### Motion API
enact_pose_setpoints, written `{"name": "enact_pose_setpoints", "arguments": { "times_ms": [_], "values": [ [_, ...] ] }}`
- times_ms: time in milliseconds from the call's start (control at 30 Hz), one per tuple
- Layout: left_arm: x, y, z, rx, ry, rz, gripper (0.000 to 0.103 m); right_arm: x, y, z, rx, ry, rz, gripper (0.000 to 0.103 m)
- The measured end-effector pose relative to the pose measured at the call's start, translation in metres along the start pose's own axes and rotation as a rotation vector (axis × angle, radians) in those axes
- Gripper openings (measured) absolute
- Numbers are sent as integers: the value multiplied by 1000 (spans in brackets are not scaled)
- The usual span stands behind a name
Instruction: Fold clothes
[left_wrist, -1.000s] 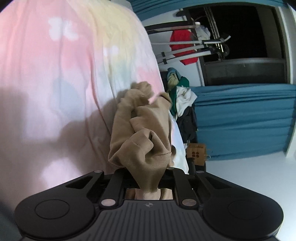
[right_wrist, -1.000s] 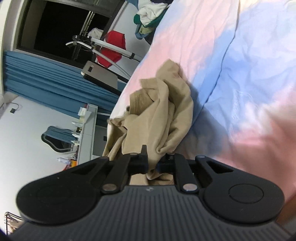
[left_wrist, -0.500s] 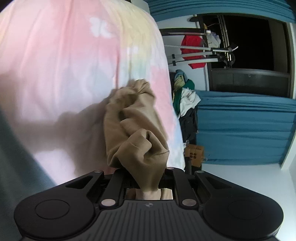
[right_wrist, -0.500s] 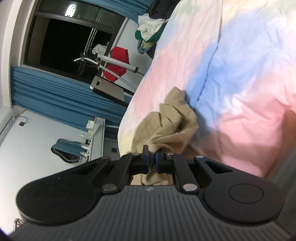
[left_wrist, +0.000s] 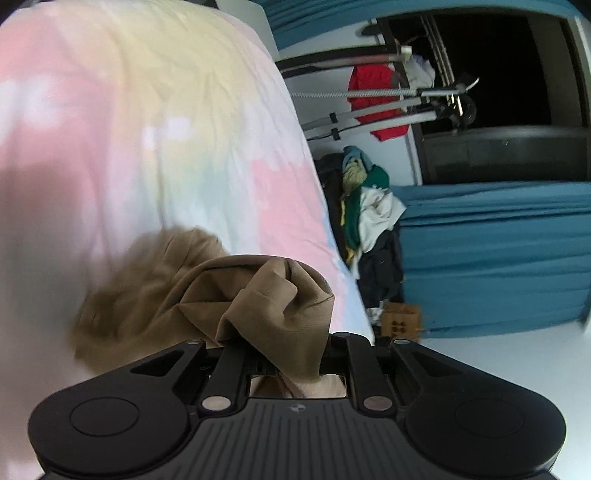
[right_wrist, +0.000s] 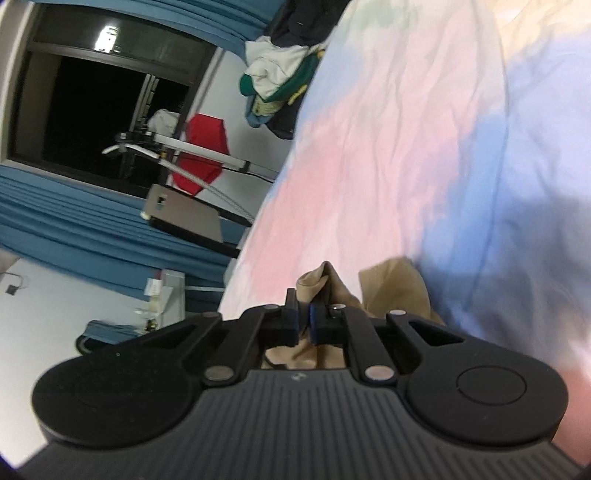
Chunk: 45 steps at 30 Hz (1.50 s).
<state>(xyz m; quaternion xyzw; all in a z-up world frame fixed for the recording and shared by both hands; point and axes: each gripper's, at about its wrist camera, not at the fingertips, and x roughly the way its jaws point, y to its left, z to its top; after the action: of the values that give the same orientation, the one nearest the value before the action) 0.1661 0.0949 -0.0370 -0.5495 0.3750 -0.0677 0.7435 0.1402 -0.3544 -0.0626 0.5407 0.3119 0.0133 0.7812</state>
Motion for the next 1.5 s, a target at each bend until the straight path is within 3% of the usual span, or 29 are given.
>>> {"name": "enact_pose_setpoints", "arguments": {
  "times_ms": [200,367,433,567,667,733,800,867,1000,1033,1100,1200,1267,1400,1500],
  "values": [
    [51,23,19,99,40,36,16,65,-30,11,-13,52,-61,9],
    [62,22,22,215,46,43,18,83,-38,10,-37,76,-102,10],
    [61,19,19,258,45,41,24,79,-32,9,-79,66,-95,11],
    [50,11,11,354,42,34,42,69,-26,7,-139,71,8,14],
    [41,-3,-3,515,47,42,55,49,-12,0,-254,16,83,37],
    [36,-17,-17,704,45,64,59,34,0,-6,-356,-26,146,74],
    [29,-24,-32,841,20,86,69,21,11,-16,-456,-56,214,80],
    [22,-26,-45,927,-19,86,84,19,20,-23,-538,-35,257,79],
    [15,-28,-67,1064,-124,106,85,23,33,-44,-759,-60,156,79],
    [17,-28,-71,1088,-137,115,85,25,34,-49,-794,-59,140,72],
    [25,-27,-75,1109,-138,136,85,32,34,-54,-828,-25,116,68],
    [44,-24,-75,1092,-124,168,85,45,35,-61,-890,-14,67,55],
    [60,-17,-70,1068,-109,202,85,59,36,-65,-925,-32,15,54],
    [85,-1,-53,1015,-55,261,85,102,20,-66,-899,56,-71,54],
    [89,2,-53,1041,-67,278,85,107,14,-74,-930,82,-95,54]
  ]
}}
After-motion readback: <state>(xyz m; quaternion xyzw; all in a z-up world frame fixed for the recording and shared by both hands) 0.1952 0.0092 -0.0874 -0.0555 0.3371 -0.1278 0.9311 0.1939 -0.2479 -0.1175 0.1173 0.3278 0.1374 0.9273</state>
